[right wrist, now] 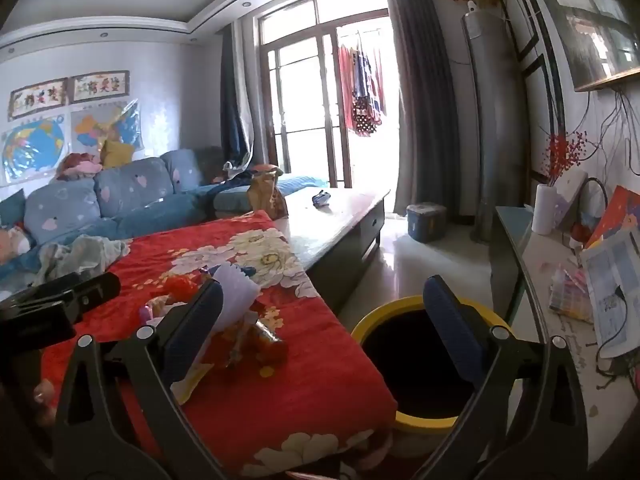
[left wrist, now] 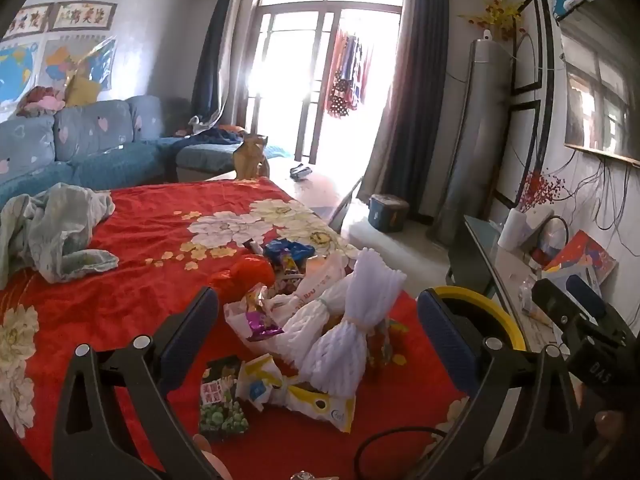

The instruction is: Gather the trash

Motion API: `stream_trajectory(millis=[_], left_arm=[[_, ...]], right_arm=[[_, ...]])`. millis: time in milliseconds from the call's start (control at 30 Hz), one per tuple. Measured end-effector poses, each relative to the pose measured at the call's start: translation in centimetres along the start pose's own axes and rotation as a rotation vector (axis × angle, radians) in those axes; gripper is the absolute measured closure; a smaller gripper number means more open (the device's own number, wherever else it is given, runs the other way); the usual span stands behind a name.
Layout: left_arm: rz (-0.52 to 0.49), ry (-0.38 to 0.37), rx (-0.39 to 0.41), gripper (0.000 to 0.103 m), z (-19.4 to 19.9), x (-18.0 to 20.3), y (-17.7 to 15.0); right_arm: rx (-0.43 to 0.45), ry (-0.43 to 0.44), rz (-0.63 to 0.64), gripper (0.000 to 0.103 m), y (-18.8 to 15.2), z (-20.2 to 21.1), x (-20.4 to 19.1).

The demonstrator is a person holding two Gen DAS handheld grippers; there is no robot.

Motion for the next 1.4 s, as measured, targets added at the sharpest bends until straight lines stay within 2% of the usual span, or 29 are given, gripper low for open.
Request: stream_trajectory(millis=[1400], left_arm=[[0.000,-0.002,0.002,0.006,-0.04,0.16,0.05]], right_arm=[[-0.002,-0.002,0.007,0.011,-0.05,0.04,-0.06]])
Point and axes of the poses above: each gripper's, at about its wrist camera, not at the fingertips, and z roughly against the way its jaws point, x to its right, y to its top, the point moved 4 cm from there along -z, roughly the way its jaws point, and after that the axes turned 11 degrees about y, right-handed, at the moved point
